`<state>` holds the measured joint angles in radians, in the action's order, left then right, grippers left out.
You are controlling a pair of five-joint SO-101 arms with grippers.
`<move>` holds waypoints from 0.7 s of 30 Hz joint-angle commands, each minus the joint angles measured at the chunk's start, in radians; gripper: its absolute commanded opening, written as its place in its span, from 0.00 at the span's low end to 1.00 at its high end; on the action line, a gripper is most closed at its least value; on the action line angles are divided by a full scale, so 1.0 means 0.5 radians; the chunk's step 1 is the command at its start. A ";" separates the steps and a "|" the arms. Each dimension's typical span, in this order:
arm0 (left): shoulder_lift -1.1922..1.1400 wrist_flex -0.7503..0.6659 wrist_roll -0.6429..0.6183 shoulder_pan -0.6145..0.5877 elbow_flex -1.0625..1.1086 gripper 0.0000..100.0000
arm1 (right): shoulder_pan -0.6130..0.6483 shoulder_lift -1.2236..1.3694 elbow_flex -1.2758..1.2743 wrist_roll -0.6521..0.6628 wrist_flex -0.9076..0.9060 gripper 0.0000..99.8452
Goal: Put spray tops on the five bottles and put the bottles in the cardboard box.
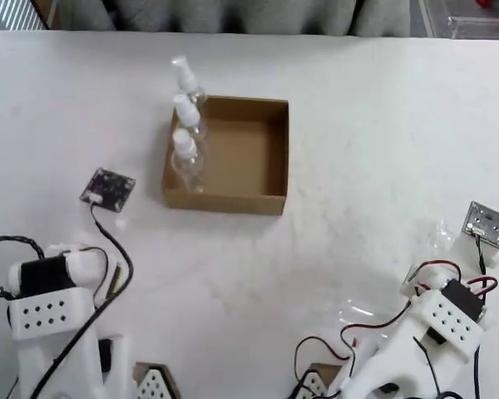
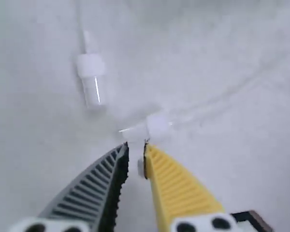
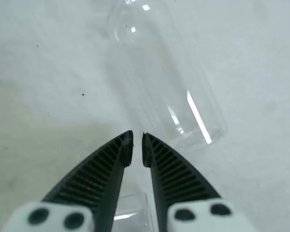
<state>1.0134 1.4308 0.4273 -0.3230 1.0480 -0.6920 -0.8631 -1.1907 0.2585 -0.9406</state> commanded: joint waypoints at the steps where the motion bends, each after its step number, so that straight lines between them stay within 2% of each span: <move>1: 0.048 -0.055 -0.160 -0.020 0.000 0.06 | -0.020 -0.044 0.018 0.021 -0.008 0.02; 8: 0.002 -0.068 -0.334 -0.167 0.000 0.06 | -0.008 -0.032 0.018 0.021 -0.002 0.02; 16: -0.603 -0.144 -0.341 -0.170 -0.157 0.06 | -0.005 -0.029 0.018 0.021 -0.002 0.02; 21: -0.686 -0.126 -0.331 -0.164 -0.160 0.06 | -0.014 -0.029 0.018 0.021 -0.002 0.02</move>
<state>0.6774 1.3771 0.2677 -0.3982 1.0203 -0.6920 -0.8631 -1.1907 0.2585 -0.9406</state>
